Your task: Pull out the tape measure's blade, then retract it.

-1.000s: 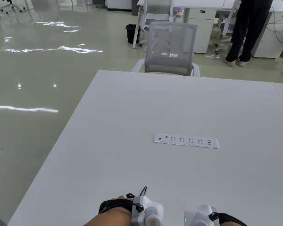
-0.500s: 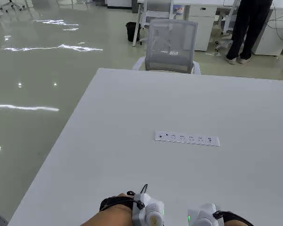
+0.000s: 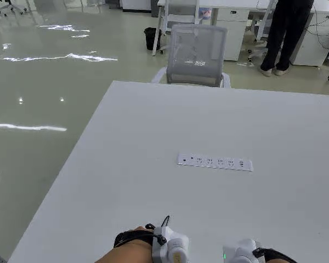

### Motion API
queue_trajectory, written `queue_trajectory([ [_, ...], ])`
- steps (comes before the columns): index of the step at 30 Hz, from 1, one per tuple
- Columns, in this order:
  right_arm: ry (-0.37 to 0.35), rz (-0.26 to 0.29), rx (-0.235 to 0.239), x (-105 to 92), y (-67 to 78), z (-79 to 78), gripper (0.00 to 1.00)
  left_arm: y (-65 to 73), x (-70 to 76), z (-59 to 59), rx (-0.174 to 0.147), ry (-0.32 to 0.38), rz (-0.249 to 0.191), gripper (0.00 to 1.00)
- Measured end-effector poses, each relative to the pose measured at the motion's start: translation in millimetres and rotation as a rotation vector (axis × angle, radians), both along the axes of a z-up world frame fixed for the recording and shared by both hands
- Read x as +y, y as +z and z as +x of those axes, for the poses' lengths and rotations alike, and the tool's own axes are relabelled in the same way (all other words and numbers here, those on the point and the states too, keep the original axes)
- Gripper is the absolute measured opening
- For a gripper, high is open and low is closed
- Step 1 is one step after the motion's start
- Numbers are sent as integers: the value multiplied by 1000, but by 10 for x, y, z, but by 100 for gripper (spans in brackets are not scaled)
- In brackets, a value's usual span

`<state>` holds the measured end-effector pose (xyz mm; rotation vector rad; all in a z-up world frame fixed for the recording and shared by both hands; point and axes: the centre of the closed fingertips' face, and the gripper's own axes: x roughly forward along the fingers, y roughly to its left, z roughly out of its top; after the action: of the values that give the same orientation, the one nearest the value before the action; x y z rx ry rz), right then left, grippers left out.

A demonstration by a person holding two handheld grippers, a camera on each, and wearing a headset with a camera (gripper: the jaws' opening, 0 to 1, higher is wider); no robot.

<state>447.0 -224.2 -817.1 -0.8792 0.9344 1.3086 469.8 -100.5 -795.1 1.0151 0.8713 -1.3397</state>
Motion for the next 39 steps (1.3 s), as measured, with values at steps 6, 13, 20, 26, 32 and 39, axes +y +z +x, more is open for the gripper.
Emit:
queue_trajectory([
  [6,-1,-2,1,-30,-4,4,12,-4,3,5,1,3,0,33],
  [13,-7,-4,1,-82,4,0,12,2,6,4,2,5,-1,33],
  [20,-15,-3,0,-130,11,2,12,2,8,11,2,6,-1,33],
  [26,-19,-4,1,-181,10,-8,12,1,5,13,1,6,0,33],
  [32,-14,-8,0,-222,3,-16,12,-2,1,14,2,6,0,33],
  [39,-22,-15,3,-293,7,-23,12,-5,3,13,2,8,0,33],
])
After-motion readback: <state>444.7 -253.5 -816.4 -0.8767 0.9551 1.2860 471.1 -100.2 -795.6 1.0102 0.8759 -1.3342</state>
